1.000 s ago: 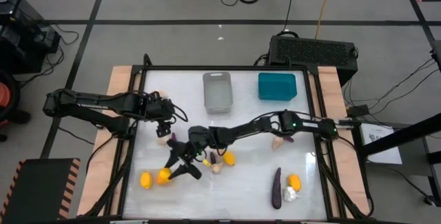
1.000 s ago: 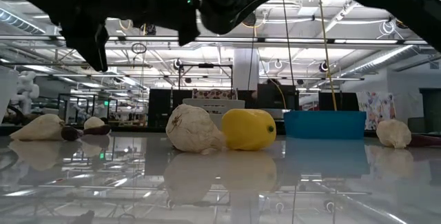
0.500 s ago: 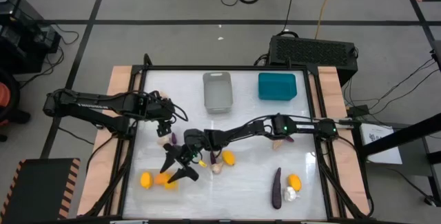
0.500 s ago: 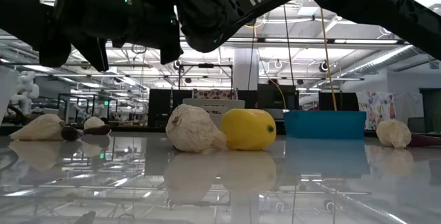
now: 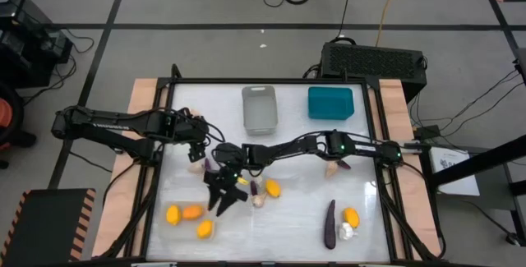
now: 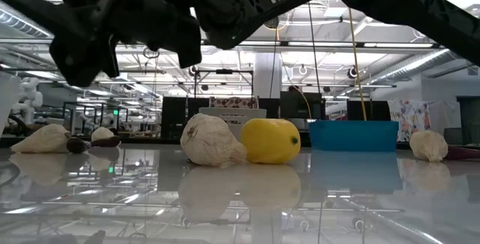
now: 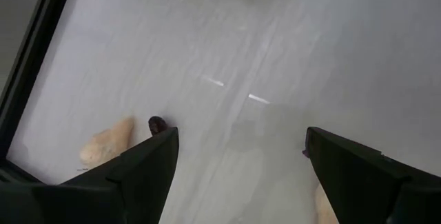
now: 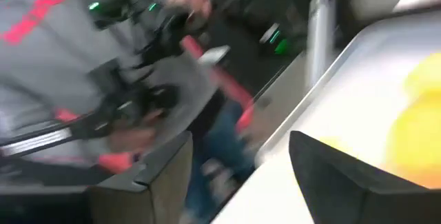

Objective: Sort produce into baskets
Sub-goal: Put the lemon into the transparent bin

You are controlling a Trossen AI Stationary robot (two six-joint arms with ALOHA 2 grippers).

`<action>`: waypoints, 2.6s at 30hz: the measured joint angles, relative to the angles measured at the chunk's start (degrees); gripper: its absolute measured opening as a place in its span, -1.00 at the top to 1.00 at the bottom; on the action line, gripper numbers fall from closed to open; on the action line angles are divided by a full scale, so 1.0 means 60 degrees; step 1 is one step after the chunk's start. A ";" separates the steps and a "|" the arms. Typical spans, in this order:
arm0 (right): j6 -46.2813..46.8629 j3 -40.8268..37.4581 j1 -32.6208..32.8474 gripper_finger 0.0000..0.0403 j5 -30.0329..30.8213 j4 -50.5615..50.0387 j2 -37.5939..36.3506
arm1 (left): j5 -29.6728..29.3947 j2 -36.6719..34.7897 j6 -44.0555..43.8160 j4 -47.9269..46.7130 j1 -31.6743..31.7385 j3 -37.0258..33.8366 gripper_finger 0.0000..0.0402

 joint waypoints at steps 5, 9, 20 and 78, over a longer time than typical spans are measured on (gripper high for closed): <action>-0.0641 -0.0007 -0.0149 0.11 -0.0958 -0.2992 -0.0752 | -0.0284 -0.0004 -0.0007 0.0124 0.0012 0.0004 -0.62; -0.3000 -0.0007 -0.0307 0.26 0.0003 -0.6851 -0.1785 | -0.0470 -0.0004 0.0000 0.0418 0.0016 0.0004 -0.62; -0.4193 0.0004 -0.0408 0.45 0.5929 -1.4677 -0.4378 | 0.0396 0.0013 0.0496 0.3312 0.0005 0.0004 -0.62; 0.2065 -1.1074 0.4910 0.79 1.3491 -1.0438 -1.2562 | 0.4268 1.0417 0.5601 0.2635 -0.1689 0.7684 -0.62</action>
